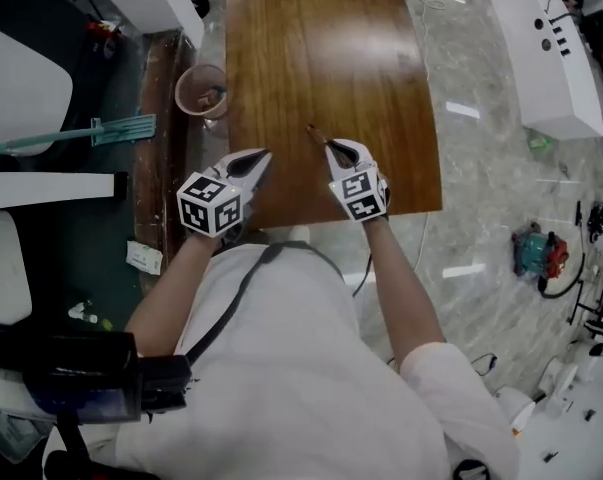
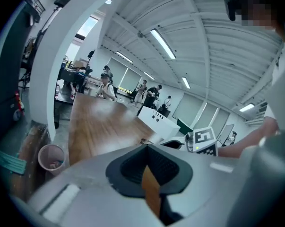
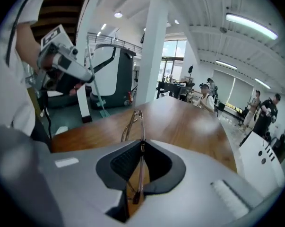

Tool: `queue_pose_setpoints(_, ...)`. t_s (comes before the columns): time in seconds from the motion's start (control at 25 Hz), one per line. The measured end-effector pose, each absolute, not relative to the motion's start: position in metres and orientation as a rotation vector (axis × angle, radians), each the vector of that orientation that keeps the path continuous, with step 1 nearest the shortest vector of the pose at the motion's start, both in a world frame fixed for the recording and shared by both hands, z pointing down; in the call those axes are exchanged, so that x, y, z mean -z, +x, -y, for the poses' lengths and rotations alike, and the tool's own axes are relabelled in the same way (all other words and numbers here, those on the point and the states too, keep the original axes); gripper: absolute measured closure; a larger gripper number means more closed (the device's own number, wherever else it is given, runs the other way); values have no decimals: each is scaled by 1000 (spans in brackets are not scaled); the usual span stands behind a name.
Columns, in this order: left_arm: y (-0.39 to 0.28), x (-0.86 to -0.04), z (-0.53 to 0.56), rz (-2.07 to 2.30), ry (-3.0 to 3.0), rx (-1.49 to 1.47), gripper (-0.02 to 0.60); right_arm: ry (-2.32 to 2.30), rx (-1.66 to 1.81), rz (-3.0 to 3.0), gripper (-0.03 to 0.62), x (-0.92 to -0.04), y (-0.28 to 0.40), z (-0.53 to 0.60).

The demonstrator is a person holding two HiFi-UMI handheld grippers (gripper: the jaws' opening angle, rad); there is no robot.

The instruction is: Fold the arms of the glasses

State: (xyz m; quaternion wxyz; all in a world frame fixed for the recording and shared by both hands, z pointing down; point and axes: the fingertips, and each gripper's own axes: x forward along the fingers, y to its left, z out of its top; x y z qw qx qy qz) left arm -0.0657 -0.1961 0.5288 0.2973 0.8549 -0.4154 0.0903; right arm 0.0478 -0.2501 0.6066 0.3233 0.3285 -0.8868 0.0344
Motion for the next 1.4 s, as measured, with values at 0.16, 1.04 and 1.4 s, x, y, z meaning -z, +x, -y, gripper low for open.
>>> queue_pose_setpoints(0.16,-68,-533,180,1179,2201,-253,575,764,90,2244,563,-631,46,255)
queue_pose_setpoints(1.04,-140,-546,140,1334,2087,-192,575,575,353,2056,462,-697,-6,255)
queue_pose_setpoints(1.4,-113,-524,155,1202,2251,-182,575,874,68,2217,501,-642,25,220)
